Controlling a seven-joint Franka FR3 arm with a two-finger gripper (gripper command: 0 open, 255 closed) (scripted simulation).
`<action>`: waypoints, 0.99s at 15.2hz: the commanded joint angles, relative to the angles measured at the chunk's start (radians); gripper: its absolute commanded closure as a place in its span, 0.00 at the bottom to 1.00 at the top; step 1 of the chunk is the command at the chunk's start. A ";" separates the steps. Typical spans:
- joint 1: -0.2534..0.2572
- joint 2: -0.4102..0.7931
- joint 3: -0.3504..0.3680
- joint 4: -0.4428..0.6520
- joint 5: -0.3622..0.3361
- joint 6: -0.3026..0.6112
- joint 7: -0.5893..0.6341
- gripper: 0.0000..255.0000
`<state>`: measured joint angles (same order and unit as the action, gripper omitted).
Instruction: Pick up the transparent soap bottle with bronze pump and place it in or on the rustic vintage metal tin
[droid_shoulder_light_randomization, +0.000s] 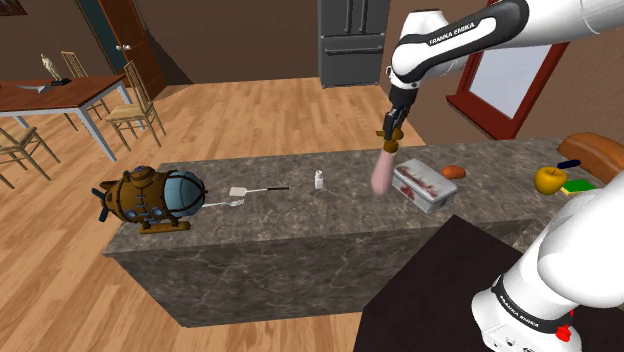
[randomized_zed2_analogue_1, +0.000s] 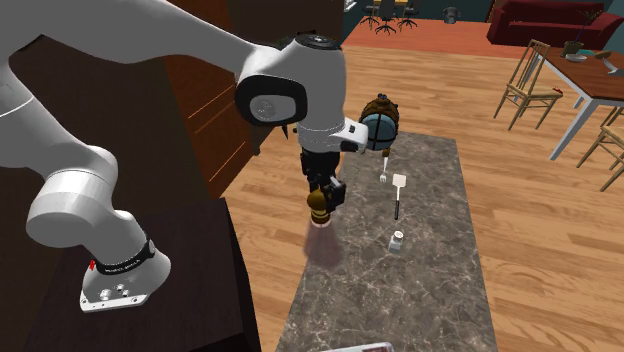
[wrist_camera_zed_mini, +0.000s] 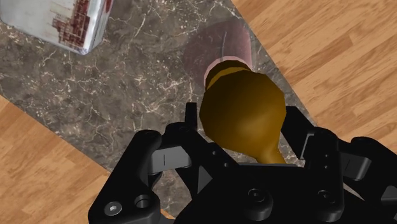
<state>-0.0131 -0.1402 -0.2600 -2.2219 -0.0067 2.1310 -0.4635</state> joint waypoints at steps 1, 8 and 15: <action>0.000 -0.014 0.001 0.016 -0.004 -0.029 0.003 1.00; -0.056 0.012 -0.078 0.134 -0.001 -0.124 -0.134 1.00; -0.121 0.097 -0.168 0.321 0.032 -0.236 -0.302 1.00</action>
<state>-0.1246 -0.0605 -0.4148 -1.9413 0.0180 1.9209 -0.7381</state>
